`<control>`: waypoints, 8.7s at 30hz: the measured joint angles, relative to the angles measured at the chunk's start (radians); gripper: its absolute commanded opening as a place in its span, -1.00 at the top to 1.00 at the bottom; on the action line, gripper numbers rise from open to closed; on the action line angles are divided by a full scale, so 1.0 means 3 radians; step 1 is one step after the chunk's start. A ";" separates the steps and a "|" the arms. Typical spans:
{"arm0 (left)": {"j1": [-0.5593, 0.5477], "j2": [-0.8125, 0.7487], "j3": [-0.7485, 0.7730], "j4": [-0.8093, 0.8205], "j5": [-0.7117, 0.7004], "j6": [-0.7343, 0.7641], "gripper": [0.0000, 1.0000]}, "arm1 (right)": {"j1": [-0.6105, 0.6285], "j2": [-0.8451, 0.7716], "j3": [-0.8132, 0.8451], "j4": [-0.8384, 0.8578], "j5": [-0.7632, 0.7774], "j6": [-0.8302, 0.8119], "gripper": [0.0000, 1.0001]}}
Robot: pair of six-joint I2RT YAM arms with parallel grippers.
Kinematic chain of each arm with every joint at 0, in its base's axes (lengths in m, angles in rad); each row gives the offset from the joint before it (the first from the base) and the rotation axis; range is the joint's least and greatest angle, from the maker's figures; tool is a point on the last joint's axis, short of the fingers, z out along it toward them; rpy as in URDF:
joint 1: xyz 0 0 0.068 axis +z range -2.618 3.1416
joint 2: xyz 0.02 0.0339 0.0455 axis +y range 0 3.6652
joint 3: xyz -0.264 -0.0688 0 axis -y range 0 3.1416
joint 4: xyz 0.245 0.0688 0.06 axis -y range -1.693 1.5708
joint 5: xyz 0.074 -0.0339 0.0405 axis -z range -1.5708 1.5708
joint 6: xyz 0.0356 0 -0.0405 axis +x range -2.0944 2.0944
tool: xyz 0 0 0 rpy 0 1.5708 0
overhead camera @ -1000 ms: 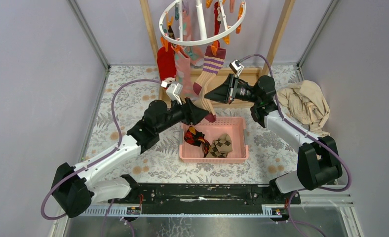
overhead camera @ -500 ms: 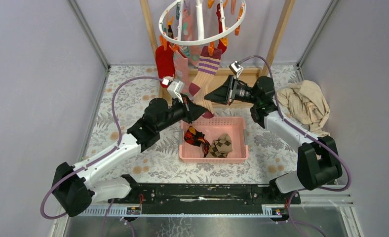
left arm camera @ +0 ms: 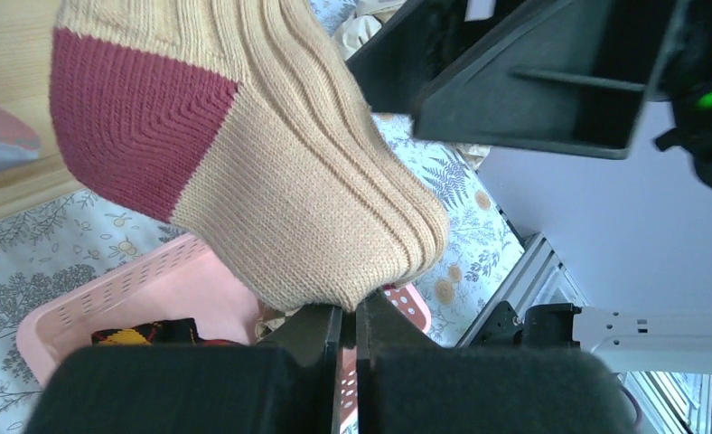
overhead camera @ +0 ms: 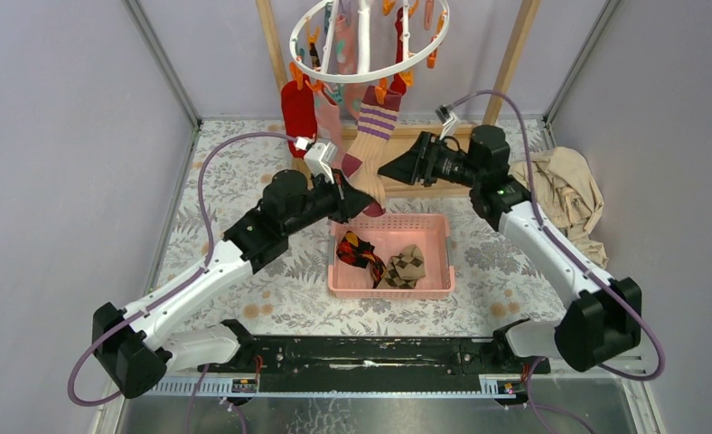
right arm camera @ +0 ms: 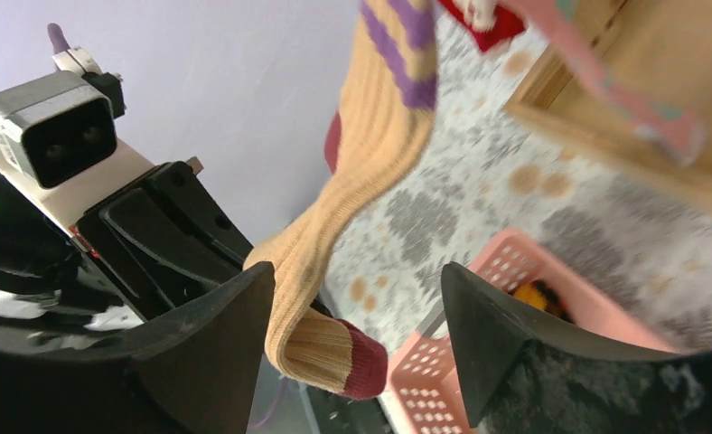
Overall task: Remove the socks clipped to the hanger
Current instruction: Remove the sock from the hanger, then place the sock in the bin, then remove the sock from the hanger.
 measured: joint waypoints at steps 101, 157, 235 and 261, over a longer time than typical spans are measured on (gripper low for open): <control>-0.0032 0.0065 0.1194 -0.1577 0.0416 -0.0102 0.89 | 0.0234 0.0928 0.2045 -0.0195 0.1080 -0.1656 -0.52; -0.0047 0.0165 0.1167 -0.1544 0.0512 -0.0112 0.88 | 0.0249 0.0474 0.1686 -0.0617 0.1521 -0.1720 -0.83; -0.0235 -0.0356 0.0256 -0.1778 -0.1490 -0.0156 -0.97 | 0.0132 0.1394 0.0371 0.0979 0.1235 -0.1109 -0.69; -0.0231 -0.0033 0.0351 -0.1848 -0.1354 -0.0160 -0.97 | 0.0356 0.2112 0.0671 0.1144 0.0914 -0.1055 0.67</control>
